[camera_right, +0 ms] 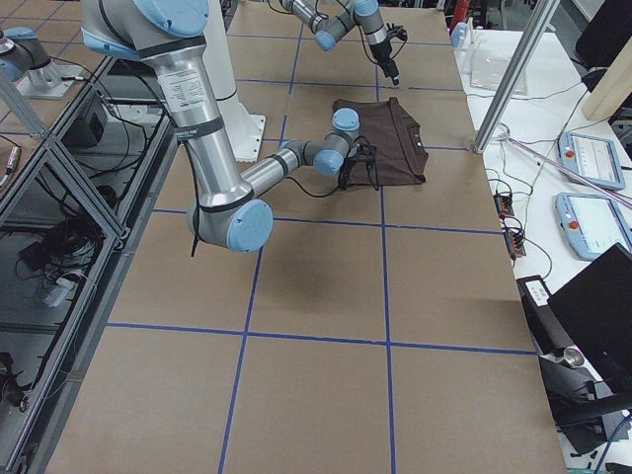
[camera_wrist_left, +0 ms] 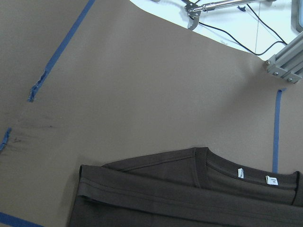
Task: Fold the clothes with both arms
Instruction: 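Move the right gripper to the folded shirt's side edge and grasp it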
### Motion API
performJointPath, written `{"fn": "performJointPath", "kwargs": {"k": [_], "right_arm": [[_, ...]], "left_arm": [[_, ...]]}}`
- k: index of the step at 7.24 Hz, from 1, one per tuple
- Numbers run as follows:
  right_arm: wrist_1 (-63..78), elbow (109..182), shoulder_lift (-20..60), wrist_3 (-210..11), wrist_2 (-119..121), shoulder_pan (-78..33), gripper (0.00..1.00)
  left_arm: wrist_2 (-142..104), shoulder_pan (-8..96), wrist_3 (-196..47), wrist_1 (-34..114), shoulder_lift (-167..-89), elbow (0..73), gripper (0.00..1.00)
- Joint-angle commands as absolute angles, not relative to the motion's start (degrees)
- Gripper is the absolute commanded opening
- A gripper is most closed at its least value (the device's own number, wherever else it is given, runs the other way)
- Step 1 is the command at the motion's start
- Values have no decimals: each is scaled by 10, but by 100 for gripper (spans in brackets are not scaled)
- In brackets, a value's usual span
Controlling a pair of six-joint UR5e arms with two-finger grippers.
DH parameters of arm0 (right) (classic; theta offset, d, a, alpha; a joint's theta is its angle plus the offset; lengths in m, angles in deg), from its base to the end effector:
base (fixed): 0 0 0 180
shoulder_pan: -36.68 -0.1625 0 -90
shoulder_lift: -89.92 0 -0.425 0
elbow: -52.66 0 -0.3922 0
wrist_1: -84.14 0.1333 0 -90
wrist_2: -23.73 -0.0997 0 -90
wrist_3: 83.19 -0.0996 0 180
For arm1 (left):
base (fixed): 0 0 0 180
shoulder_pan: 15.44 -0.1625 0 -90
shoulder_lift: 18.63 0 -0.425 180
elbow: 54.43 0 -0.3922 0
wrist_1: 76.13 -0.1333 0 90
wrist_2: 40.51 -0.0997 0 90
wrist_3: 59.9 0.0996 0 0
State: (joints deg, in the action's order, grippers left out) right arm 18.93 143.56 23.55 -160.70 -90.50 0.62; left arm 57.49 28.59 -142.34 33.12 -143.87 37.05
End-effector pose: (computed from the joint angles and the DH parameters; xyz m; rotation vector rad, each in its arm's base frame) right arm -0.4800 -0.4638 0.3726 -0.0128 -0.9359 0.1990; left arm 0.4182 -0.5704 0.2477 0.3126 0.9453 -0.5157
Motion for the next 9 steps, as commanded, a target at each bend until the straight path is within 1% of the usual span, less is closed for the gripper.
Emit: {"fn": "performJointPath", "kwargs": {"k": [1, 2, 4, 5, 6, 8, 9], "right_arm": [[189, 1434, 236, -1602, -905, 3, 21], [188, 1434, 235, -1601, -909, -1, 0], [189, 1436, 234, -1601, -919, -2, 0], [190, 1449, 222, -1601, -928, -3, 0], [188, 1503, 178, -1602, -929, 8, 0], [188, 1665, 23, -1611, -921, 95, 0], [188, 1721, -43, -1627, -918, 151, 0]], "left_arm": [[575, 286, -1423, 331, -1435, 372, 100], [575, 286, -1424, 331, -1434, 375, 100], [575, 286, -1423, 331, -1434, 375, 100], [575, 286, -1423, 331, -1434, 378, 100], [575, 285, -1424, 331, -1429, 391, 100], [574, 282, -1425, 331, -1414, 408, 100], [572, 279, -1425, 331, -1410, 415, 100]]}}
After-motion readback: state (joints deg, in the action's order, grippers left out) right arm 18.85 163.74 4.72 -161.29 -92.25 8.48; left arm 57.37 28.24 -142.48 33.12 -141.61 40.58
